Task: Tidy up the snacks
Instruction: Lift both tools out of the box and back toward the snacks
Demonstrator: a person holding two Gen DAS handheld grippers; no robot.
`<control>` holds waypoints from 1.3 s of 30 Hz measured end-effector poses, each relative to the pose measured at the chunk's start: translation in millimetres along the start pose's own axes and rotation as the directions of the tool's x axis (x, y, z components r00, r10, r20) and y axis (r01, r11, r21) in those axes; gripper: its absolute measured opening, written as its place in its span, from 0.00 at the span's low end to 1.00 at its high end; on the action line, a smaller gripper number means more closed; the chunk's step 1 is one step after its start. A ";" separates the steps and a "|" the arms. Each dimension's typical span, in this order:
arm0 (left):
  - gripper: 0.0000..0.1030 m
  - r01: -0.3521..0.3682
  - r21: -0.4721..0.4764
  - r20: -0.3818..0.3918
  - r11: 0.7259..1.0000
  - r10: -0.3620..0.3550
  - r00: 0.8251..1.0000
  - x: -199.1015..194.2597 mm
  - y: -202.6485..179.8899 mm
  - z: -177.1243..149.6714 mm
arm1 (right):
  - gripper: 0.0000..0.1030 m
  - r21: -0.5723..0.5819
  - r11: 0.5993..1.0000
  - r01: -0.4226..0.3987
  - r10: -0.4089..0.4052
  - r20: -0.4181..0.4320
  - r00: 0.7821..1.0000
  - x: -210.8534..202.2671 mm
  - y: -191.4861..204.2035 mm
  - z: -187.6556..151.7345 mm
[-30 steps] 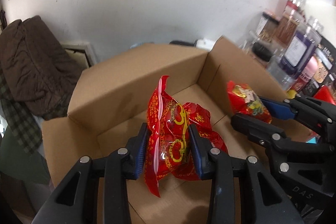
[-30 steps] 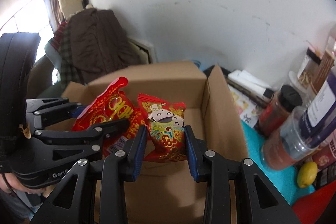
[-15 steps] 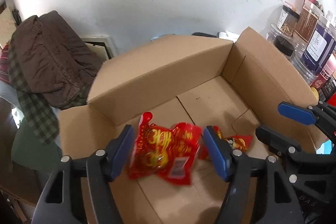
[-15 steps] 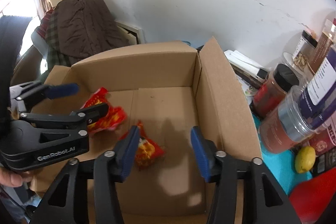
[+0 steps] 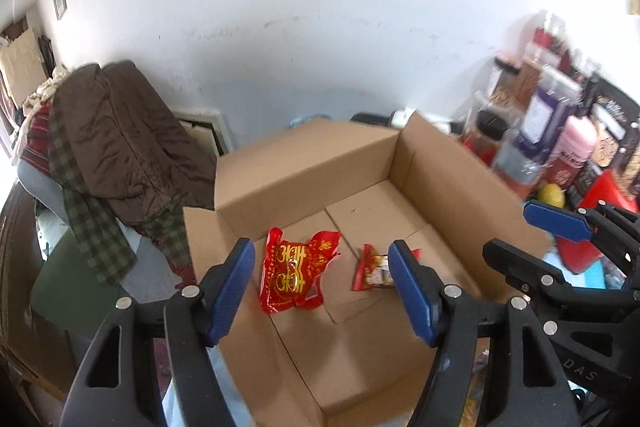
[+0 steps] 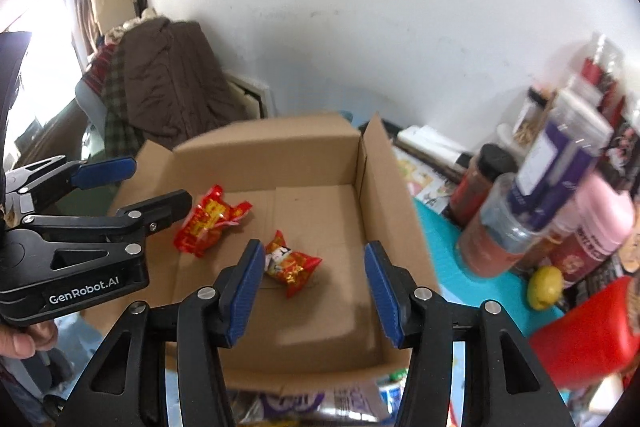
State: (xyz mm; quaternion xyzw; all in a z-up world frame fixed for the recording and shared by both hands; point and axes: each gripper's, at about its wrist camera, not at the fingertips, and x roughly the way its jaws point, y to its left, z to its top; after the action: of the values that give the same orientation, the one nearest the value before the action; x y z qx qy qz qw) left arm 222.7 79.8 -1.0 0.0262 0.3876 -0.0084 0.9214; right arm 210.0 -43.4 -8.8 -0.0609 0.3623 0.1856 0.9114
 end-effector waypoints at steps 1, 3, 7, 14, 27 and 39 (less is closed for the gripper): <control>0.67 0.003 0.003 0.016 1.000 -0.003 1.000 -10.5 -2.3 -0.3 | 0.50 -0.001 1.000 0.005 -0.005 0.015 1.000 -9.6 1.2 -0.2; 0.67 0.007 0.009 0.043 1.000 -0.008 0.999 -28.0 -5.2 -1.2 | 0.50 -0.003 1.000 0.015 -0.015 0.048 0.999 -30.5 3.9 -1.0; 0.67 0.021 0.020 0.090 1.000 -0.023 0.996 -62.9 -12.8 -5.8 | 0.53 -0.008 0.999 0.031 -0.030 0.107 0.994 -69.4 9.4 -6.8; 0.70 0.056 0.042 0.164 0.998 -0.062 0.984 -122.5 -24.6 -20.5 | 0.58 -0.020 0.998 0.066 -0.061 0.190 0.980 -131.6 18.6 -23.6; 0.79 0.130 0.093 0.253 0.987 -0.150 0.956 -199.5 -46.9 -64.2 | 0.71 -0.002 0.992 0.129 -0.124 0.279 0.952 -215.4 31.9 -71.8; 0.81 0.199 0.159 0.237 0.967 -0.233 0.943 -218.7 -71.2 -102.6 | 0.75 0.043 0.985 0.165 -0.171 0.283 0.944 -244.9 30.8 -124.2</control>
State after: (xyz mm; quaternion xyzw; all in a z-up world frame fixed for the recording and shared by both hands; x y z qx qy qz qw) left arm -6.0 13.3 80.8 0.0434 0.2658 -0.1385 0.9530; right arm -44.7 -117.4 68.5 -0.0558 0.2223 0.1107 0.9671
